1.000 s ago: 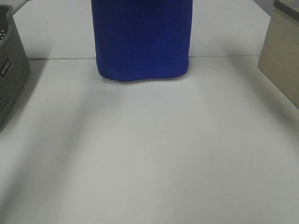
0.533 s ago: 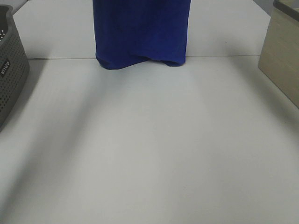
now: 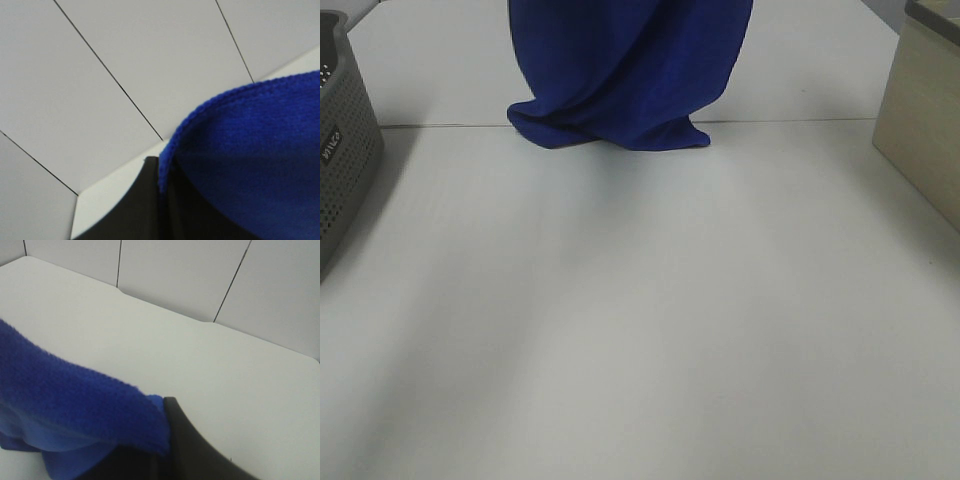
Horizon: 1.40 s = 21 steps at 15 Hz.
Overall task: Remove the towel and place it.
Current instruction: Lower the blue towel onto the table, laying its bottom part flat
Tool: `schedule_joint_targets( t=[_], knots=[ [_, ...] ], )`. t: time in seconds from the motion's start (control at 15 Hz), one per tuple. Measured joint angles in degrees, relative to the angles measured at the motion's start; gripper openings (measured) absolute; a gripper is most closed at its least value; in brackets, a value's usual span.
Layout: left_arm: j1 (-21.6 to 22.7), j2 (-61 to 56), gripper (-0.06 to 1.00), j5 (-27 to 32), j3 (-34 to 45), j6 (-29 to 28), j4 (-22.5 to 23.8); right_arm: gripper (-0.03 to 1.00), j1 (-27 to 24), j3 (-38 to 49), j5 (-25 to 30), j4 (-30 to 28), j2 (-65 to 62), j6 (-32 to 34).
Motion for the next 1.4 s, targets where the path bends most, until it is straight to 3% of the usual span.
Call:
schedule_joint_targets(
  t=[0.13, 0.2, 0.33, 0.4, 0.73, 1.0, 1.2, 1.4],
  knots=[
    [-0.34, -1.15, 0.0, 7.79, 0.0, 5.33, -5.9, 0.02, 0.0, 0.0, 3.44, 0.17, -1.72, 0.0],
    [-0.46, -4.01, 0.0, 17.36, 0.0, 9.22, -11.52, 0.02, 0.0, 0.0, 8.02, 0.74, -3.95, 0.0],
    [-0.57, -6.88, 0.0, 27.04, 0.0, 13.58, -12.95, 0.02, 0.0, 0.0, 13.24, 2.81, -5.67, -0.06],
    [-0.57, -7.85, 0.0, 28.71, 0.0, 15.58, -13.29, 0.02, 0.0, 0.0, 16.5, 3.78, -6.36, -0.06],
    [-0.57, -10.83, 0.0, 29.45, 0.0, 17.82, -15.93, 0.02, 0.0, -0.34, 25.78, 11.12, -7.68, -3.09],
    [-0.57, -14.95, 0.0, 29.51, 0.92, 17.82, -19.82, 0.02, 0.0, -0.34, 31.46, 12.26, -9.22, -4.41],
    [-0.57, -18.33, 0.0, 29.51, 9.51, 17.82, -21.77, 0.02, 0.0, -0.34, 31.68, 12.26, -9.97, -4.41],
    [-0.57, -26.01, 0.0, 29.56, 24.87, 16.84, -22.4, 0.02, 0.0, 2.06, 31.63, 12.89, -12.38, -4.41]
  ],
)
